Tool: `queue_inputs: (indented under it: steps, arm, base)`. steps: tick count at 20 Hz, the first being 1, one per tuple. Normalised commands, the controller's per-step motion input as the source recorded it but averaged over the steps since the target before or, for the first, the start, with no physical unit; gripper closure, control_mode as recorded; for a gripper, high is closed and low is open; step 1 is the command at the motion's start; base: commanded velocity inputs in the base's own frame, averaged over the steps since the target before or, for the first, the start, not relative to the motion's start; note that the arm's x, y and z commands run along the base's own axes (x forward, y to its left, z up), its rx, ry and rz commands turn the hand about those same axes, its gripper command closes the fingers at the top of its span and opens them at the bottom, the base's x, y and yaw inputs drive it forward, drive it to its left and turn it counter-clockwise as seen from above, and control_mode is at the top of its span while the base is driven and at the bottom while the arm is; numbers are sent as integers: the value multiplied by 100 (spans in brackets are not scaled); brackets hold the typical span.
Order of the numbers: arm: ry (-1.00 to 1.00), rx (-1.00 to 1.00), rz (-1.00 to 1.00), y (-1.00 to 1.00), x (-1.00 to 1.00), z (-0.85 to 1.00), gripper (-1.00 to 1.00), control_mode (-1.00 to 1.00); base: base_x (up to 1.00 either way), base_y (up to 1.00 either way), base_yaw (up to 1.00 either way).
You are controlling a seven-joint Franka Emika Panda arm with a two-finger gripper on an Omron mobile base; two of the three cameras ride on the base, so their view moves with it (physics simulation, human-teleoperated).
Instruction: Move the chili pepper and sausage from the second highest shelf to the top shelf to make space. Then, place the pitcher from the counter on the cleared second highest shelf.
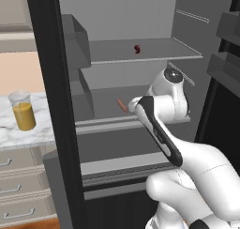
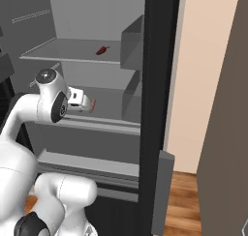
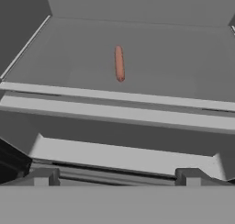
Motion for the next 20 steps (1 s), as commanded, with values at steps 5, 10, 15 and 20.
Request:
queue_inputs:
  steps: [5,10,15,20]
  arm:
    - [0,0,0,0,24,-43,-100,-100]
    - [0,0,0,0,37,-22,-100,-100]
    - [2,0,0,0,49,-17,-100,-100]
    - [4,0,0,0,52,-11,-100,-100]
  base:
    - [0,0,0]
    - [0,0,0]
    - [0,0,0]
    - [0,0,0]
